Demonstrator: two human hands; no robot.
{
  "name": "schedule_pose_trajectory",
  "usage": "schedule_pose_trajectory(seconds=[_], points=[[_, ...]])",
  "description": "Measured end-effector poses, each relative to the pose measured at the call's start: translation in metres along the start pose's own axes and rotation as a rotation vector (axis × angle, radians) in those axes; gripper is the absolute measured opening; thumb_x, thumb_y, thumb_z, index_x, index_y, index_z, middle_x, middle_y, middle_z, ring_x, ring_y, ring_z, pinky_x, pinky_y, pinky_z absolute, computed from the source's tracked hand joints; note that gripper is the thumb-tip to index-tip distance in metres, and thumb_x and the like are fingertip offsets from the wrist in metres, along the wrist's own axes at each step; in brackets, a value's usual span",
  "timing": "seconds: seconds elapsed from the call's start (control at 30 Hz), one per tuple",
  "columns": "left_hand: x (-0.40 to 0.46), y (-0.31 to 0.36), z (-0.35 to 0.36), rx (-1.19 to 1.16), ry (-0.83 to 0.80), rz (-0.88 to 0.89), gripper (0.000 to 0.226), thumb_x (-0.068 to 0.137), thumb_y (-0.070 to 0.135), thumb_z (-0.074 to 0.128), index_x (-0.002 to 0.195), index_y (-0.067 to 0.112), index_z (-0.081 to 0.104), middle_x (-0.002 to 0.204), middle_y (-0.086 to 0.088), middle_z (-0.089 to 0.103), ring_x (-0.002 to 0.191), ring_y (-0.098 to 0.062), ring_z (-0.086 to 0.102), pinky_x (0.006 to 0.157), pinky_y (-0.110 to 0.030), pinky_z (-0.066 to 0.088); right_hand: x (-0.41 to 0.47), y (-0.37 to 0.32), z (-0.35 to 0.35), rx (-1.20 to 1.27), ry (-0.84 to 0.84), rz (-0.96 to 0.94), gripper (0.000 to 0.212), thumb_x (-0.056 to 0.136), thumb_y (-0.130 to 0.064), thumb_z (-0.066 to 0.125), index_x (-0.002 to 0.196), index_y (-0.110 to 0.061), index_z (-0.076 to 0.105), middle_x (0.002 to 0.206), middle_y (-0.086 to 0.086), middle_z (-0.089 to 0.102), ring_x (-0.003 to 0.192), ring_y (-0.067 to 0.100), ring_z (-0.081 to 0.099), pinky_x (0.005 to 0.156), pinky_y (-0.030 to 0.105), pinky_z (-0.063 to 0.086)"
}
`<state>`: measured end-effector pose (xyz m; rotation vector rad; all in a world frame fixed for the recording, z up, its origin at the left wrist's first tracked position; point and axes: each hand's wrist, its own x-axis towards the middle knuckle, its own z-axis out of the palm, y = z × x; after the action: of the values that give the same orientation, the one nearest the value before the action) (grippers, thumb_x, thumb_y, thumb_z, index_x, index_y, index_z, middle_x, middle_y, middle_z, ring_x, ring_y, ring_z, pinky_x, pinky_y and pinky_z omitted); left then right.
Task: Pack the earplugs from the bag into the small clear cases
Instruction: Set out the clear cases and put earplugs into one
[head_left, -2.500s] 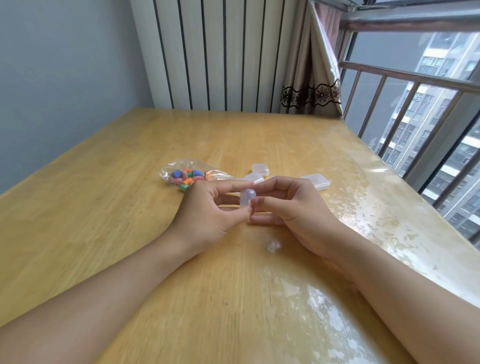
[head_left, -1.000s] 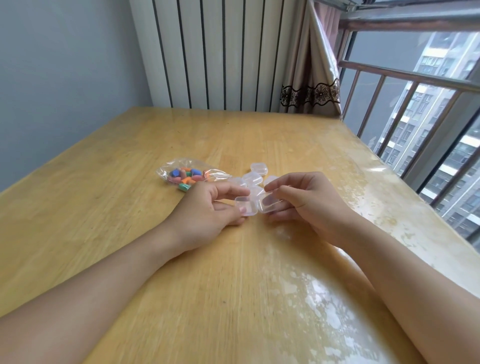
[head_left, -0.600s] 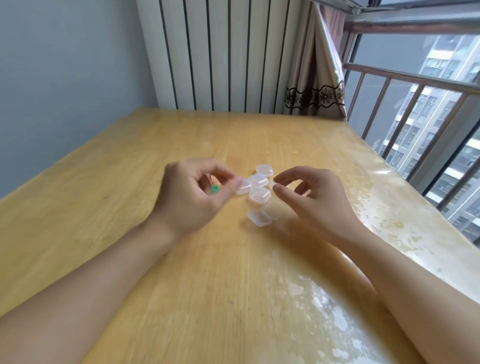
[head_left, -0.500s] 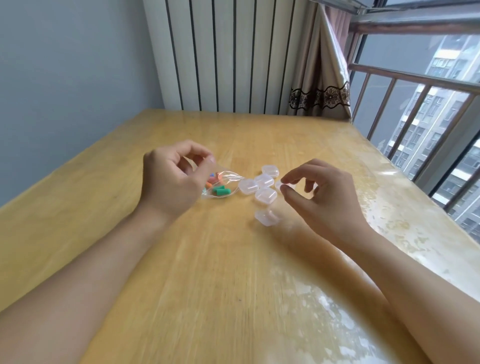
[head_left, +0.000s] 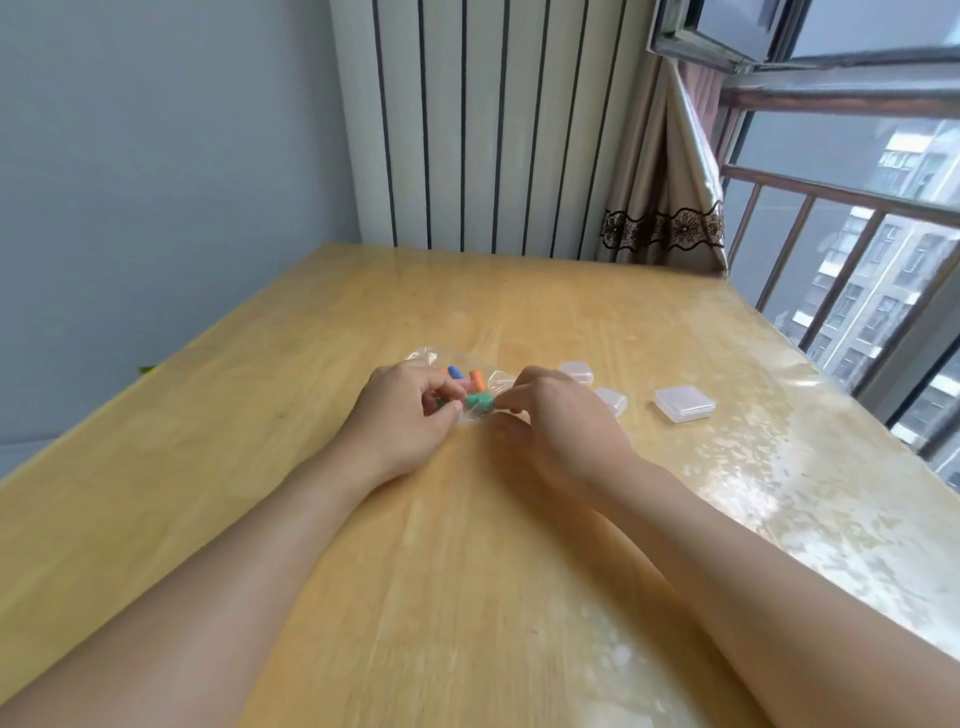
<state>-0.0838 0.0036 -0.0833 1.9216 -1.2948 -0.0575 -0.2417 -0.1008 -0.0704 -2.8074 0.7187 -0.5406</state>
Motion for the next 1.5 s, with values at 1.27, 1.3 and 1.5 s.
schedule_pose_trajectory(seconds=[1.27,1.3,1.5], points=[[-0.035,0.061,0.026,-0.264,-0.120,0.197,0.037,0.077,0.029,0.081,0.111,0.026,0.069,0.102,0.015,0.063,0.078,-0.006,0.058,0.062,-0.022,0.051,-0.074,0.047,-0.066,0.870,0.044,0.268,0.013,0.081,0.006,0.077,0.089,-0.002,0.070,0.085,0.022,0.072,0.067,0.021,0.069,0.064,0.032,0.057],[-0.035,0.061,0.030,-0.209,-0.168,0.200,0.041,0.077,0.029,0.083,0.115,0.029,0.068,0.102,0.021,0.061,0.078,-0.002,0.056,0.063,-0.018,0.049,-0.074,0.049,-0.065,0.872,0.041,0.277,0.012,0.082,0.006,0.077,0.091,-0.002,0.072,0.086,0.020,0.073,0.066,0.019,0.068,0.064,0.030,0.057],[-0.034,0.060,0.033,-0.103,-0.287,0.291,0.015,0.082,0.021,0.081,0.094,0.028,0.077,0.085,0.016,0.066,0.079,-0.009,0.060,0.064,-0.008,0.040,-0.067,0.058,-0.065,0.975,0.036,0.348,0.013,0.087,0.004,0.072,0.097,-0.003,0.077,0.083,0.013,0.076,0.065,0.015,0.060,0.062,0.021,0.053]])
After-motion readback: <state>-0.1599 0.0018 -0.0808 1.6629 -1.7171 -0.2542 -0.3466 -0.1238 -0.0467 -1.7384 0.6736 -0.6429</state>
